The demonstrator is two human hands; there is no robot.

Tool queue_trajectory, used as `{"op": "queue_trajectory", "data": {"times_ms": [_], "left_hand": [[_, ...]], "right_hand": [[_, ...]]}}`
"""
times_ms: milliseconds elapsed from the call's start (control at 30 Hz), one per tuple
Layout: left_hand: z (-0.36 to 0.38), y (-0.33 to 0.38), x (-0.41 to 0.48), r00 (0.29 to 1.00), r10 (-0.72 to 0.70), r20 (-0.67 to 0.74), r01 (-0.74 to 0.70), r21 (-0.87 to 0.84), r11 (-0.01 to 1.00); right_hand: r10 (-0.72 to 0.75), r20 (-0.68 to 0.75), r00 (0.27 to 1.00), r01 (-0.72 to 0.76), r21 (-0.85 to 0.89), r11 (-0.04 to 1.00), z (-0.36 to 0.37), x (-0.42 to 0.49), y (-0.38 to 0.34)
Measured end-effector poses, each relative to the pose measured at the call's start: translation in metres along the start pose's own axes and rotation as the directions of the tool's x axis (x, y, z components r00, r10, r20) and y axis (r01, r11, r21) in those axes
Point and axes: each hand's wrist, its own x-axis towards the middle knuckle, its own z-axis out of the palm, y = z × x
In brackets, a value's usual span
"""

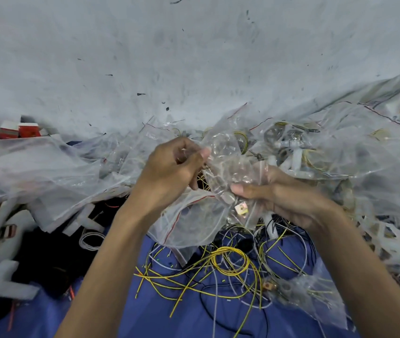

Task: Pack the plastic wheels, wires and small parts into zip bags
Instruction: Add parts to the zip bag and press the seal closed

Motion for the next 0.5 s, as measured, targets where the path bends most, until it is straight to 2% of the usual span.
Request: {"op": "queue_trajectory", "data": {"times_ms": [67,133,200,267,333,367,433,500], "left_hand": [[-0.001,-0.001,0.0,1.0,-0.003,0.012,0.003,0.041,0.999],[-0.006,-0.004,0.0,0.997,-0.006,0.075,-0.015,0.275,0.961],[-0.016,-0.008,-0.001,0.979,-0.015,0.201,-0.095,0.526,0.845],[-0.025,-0.01,-0.005,0.922,-0.137,0.362,-0.141,0.644,0.752],[-0.027,-0.014,-0.008,0.854,-0.285,0.435,-0.179,0.761,0.624],[-0.027,-0.017,-0.008,0.838,-0.319,0.442,-0.201,0.795,0.572],[-0.023,-0.019,-0.006,0.856,-0.29,0.428,-0.205,0.796,0.57],[-0.023,-0.018,-0.005,0.905,-0.213,0.369,-0.168,0.769,0.617]], "right_hand": [[0.055,-0.007,0.998,-0.055,-0.042,0.998,0.0,0.003,0.004],[0.066,-0.05,0.997,-0.069,-0.067,0.995,-0.001,0.008,0.009],[0.045,-0.103,0.994,-0.041,0.041,0.998,-0.003,0.012,0.013],[0.043,-0.179,0.983,-0.002,0.225,0.974,-0.004,0.016,0.019],[0.095,-0.248,0.964,-0.02,0.29,0.957,0.001,0.019,0.027],[0.131,-0.237,0.963,-0.059,0.29,0.955,0.006,0.021,0.031],[0.137,-0.127,0.982,-0.112,0.185,0.976,0.018,0.021,0.035],[0.143,-0.028,0.989,-0.144,-0.051,0.988,0.032,0.021,0.035]]}}
